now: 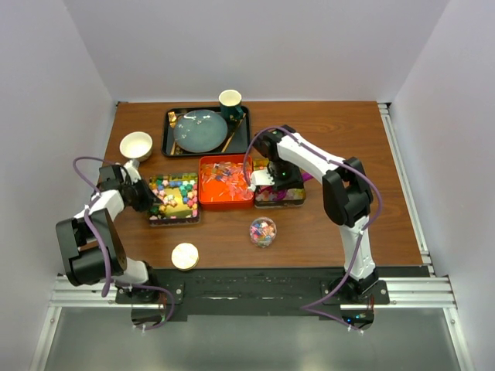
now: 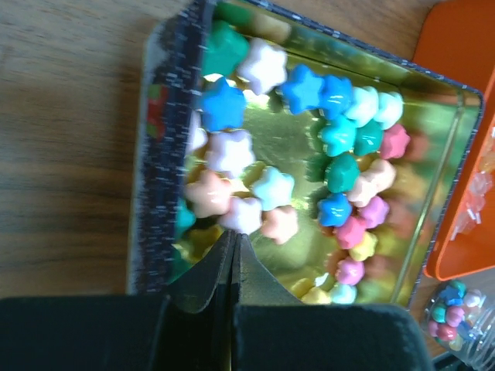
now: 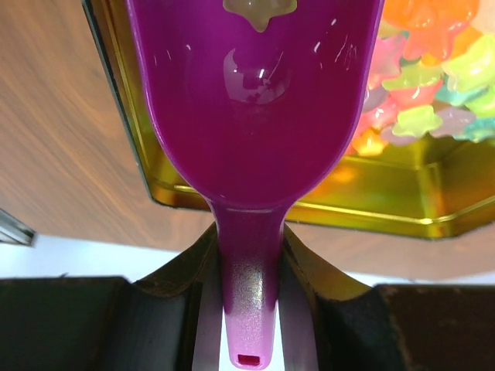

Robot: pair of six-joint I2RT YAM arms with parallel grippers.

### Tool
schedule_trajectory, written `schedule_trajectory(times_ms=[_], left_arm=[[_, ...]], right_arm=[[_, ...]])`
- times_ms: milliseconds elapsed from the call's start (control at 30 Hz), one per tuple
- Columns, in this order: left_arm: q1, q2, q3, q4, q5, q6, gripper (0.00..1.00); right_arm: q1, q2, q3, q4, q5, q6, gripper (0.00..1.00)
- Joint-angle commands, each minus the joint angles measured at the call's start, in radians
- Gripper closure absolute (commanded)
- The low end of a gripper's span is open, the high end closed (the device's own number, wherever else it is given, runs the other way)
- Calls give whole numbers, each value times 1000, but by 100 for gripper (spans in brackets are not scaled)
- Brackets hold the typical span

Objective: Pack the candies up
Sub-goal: Scoop the fake candies from the storage box.

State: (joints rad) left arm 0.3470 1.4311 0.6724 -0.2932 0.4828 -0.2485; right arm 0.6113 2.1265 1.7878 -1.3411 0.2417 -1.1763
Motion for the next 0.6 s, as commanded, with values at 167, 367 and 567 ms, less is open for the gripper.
schedule_trajectory(times_ms=[167, 367, 567], left_arm=[[7, 5, 47, 85, 131, -29, 100], [4, 0, 73, 92, 212, -26, 88], [6, -6, 93, 98, 257, -20, 74]], right_arm=[[-21, -43, -48, 77, -341, 90, 100], [-59, -77, -103, 132, -429, 96, 100], [-114, -137, -186, 213, -507, 107, 100]])
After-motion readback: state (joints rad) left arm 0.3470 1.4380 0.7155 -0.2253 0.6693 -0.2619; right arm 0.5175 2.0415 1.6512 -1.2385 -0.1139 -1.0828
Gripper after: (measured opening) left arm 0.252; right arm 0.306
